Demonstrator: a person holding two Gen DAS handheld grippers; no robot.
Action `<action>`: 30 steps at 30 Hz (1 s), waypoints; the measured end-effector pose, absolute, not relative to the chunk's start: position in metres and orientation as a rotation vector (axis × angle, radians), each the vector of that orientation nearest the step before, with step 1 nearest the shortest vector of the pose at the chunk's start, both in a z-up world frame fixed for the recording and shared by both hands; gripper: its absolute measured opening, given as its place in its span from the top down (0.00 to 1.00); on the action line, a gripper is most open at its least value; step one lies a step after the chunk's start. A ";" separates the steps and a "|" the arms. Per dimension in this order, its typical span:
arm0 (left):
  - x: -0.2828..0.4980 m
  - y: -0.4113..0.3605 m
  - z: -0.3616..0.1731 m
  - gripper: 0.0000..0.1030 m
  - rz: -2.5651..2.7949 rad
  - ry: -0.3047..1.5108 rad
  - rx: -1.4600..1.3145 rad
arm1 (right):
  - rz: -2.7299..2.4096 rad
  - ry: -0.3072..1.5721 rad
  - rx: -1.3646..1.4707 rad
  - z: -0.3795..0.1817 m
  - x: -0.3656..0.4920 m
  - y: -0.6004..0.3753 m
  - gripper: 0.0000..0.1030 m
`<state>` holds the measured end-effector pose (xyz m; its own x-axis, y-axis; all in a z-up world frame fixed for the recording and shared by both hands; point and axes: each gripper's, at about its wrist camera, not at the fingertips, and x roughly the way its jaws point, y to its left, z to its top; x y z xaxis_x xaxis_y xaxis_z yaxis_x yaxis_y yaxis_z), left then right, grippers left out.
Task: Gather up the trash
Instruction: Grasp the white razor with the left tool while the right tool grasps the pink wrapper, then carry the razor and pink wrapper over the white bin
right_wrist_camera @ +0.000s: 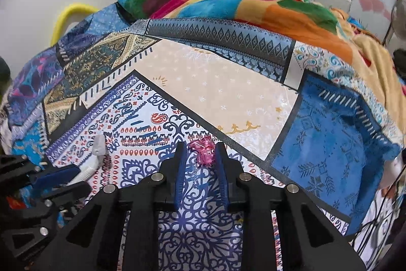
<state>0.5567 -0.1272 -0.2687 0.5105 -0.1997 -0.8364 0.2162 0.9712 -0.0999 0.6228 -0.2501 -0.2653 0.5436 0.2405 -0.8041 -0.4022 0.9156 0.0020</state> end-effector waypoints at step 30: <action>0.495 -0.123 -0.170 0.93 -0.234 0.877 -0.080 | 0.369 0.849 -0.025 -0.169 0.552 -0.272 0.88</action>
